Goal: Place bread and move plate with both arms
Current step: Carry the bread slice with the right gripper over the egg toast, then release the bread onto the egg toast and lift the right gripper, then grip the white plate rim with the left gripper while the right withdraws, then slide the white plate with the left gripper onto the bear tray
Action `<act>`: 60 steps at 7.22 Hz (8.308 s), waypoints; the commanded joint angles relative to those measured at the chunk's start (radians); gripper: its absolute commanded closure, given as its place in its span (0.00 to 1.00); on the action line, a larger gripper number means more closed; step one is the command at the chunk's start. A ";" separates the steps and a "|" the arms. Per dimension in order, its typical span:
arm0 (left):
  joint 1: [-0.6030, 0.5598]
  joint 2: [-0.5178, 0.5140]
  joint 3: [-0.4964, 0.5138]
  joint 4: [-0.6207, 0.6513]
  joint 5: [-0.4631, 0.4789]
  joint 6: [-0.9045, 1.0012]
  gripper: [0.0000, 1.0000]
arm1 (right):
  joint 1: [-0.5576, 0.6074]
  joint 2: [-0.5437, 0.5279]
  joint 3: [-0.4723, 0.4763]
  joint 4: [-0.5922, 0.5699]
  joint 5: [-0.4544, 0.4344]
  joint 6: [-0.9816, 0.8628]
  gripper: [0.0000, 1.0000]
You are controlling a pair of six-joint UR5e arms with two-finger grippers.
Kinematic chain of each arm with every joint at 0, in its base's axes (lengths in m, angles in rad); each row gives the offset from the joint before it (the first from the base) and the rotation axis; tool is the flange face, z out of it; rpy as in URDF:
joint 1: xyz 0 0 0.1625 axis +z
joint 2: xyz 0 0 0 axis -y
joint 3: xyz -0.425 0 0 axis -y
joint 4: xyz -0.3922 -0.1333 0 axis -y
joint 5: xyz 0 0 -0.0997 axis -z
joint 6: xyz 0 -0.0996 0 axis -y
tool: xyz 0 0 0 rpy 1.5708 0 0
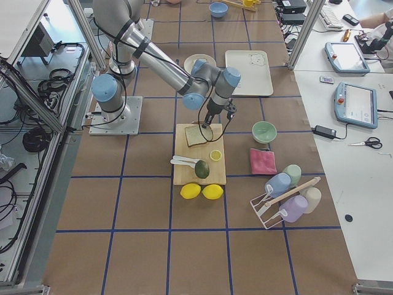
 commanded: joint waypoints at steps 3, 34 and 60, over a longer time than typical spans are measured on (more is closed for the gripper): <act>0.007 0.009 -0.008 -0.003 -0.002 -0.004 0.00 | 0.249 -0.018 -0.350 0.465 0.100 0.269 1.00; -0.224 -0.342 -0.479 0.692 -0.026 -0.287 0.00 | 0.399 -0.208 -0.347 0.302 0.196 0.209 0.00; -0.098 -0.713 0.134 0.641 -0.258 -0.118 0.02 | 0.384 -0.259 -0.344 0.274 0.213 0.019 0.00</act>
